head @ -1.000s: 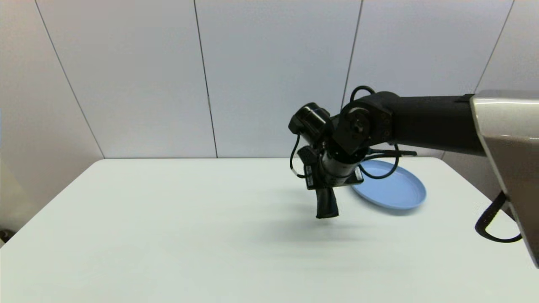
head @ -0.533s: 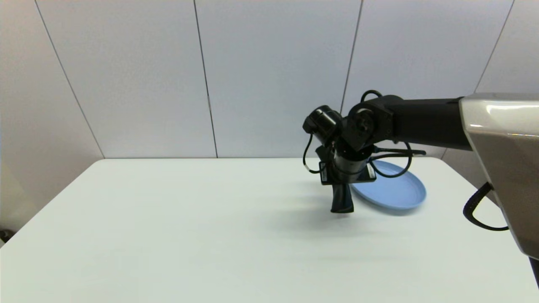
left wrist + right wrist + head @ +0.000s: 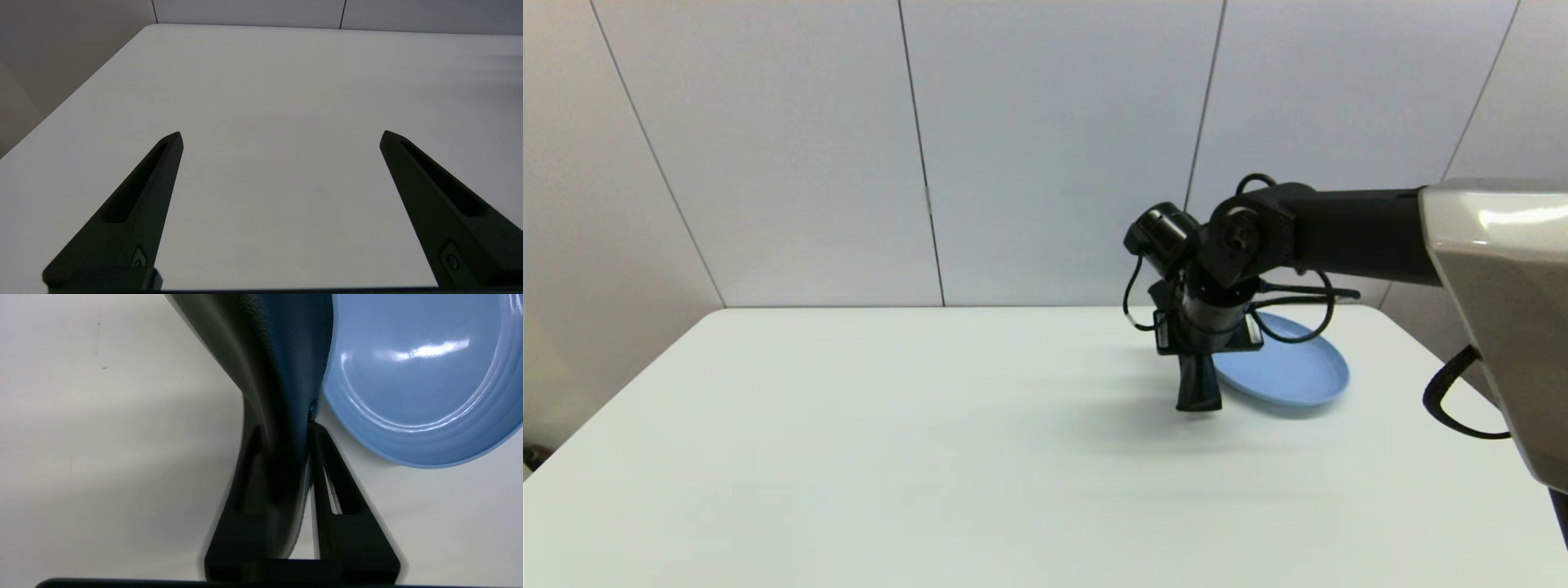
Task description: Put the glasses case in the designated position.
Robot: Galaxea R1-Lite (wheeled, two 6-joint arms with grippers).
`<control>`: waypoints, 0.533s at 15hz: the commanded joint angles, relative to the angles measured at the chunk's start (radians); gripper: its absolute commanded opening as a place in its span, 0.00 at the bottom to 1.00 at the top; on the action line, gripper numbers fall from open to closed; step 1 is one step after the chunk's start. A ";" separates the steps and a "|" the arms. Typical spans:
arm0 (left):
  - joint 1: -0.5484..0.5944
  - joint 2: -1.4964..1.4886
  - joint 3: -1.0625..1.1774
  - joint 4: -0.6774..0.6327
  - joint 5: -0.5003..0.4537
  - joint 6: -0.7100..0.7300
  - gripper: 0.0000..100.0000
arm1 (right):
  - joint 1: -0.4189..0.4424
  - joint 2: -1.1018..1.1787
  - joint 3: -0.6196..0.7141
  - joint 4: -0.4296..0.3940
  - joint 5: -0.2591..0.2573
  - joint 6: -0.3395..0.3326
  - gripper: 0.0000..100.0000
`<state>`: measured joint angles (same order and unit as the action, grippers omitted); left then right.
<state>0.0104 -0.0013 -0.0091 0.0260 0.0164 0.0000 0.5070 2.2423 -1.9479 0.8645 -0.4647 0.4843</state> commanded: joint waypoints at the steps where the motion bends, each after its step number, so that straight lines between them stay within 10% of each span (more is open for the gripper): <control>1: 0.000 0.001 0.000 0.000 0.000 0.000 1.00 | 0.002 -0.006 0.000 0.002 -0.002 -0.013 1.00; 5: 0.000 0.001 0.000 0.000 0.000 0.000 1.00 | 0.007 -0.047 0.010 0.004 0.008 -0.026 1.00; 8: 0.000 0.001 0.000 0.000 0.000 0.000 1.00 | 0.001 -0.237 0.159 0.002 0.086 -0.176 1.00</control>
<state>0.0104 -0.0013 -0.0091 0.0260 0.0164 0.0000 0.5117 2.1726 -1.9102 0.8630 -0.4277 0.4147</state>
